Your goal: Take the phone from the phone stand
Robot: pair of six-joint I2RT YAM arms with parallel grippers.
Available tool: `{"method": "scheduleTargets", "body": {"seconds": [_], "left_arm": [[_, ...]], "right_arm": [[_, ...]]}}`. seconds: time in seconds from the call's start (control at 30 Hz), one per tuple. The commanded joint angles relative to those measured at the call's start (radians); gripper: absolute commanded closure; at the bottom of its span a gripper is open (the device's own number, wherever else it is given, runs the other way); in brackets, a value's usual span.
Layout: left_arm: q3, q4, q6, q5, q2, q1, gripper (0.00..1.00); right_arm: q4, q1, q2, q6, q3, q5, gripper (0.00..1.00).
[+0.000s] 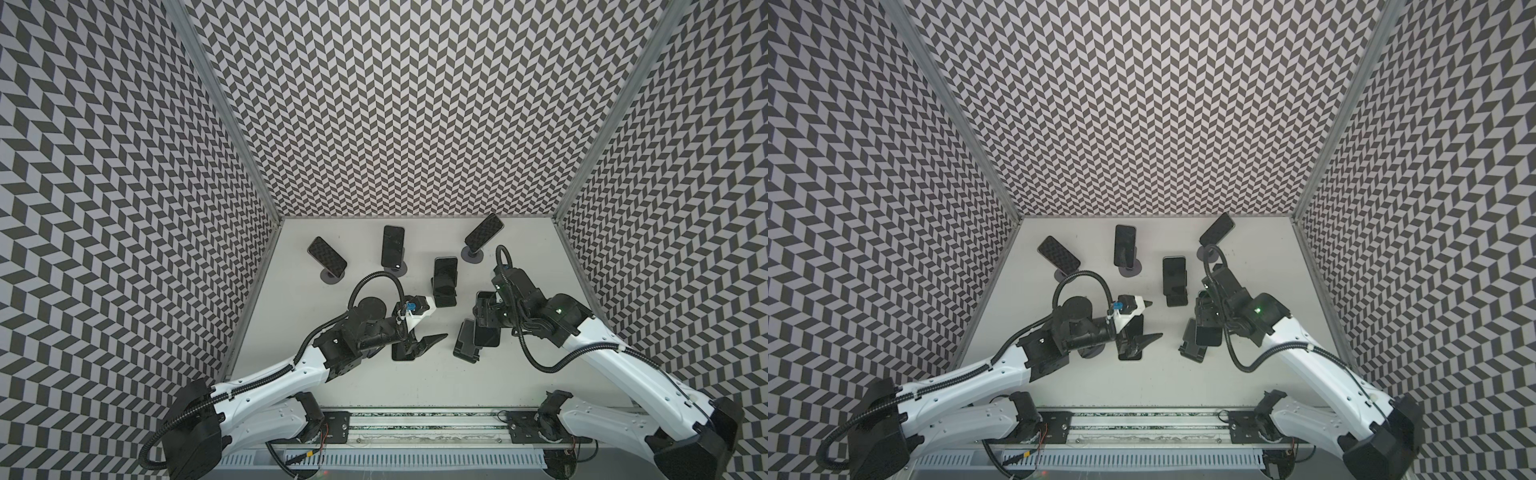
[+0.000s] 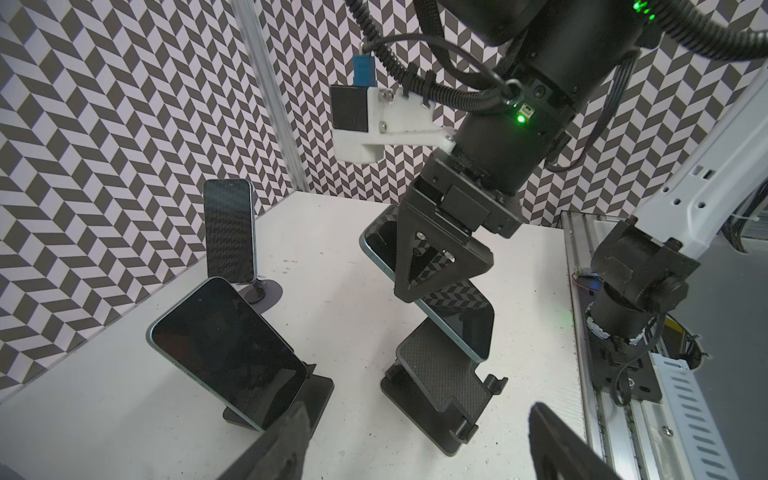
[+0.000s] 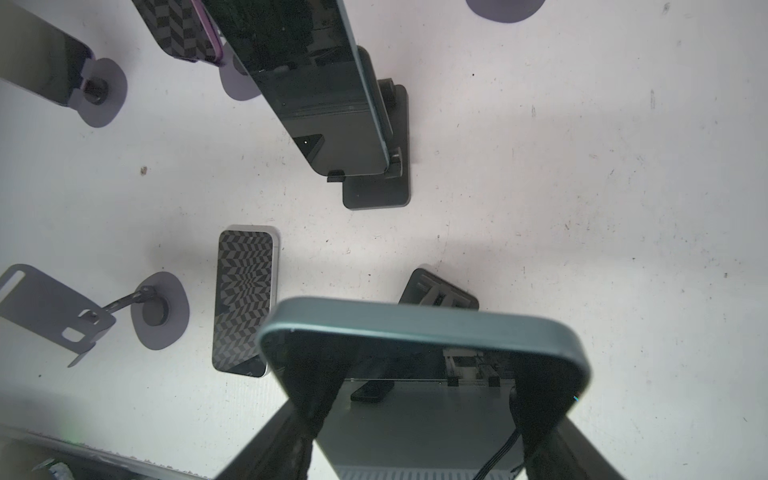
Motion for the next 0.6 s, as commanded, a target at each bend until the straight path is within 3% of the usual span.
{"method": "scheduleTargets", "body": {"seconds": [0.0,0.57], "left_arm": [[0.039,0.024,0.028,0.026,0.016,-0.005,0.17],[0.12,0.038,0.068,0.077,0.126,-0.005,0.17]], "right_arm": [[0.013,-0.038,-0.039,-0.049,0.025,-0.01,1.0],[0.005,-0.206,-0.069,-0.182,-0.035,-0.054,1.0]]}}
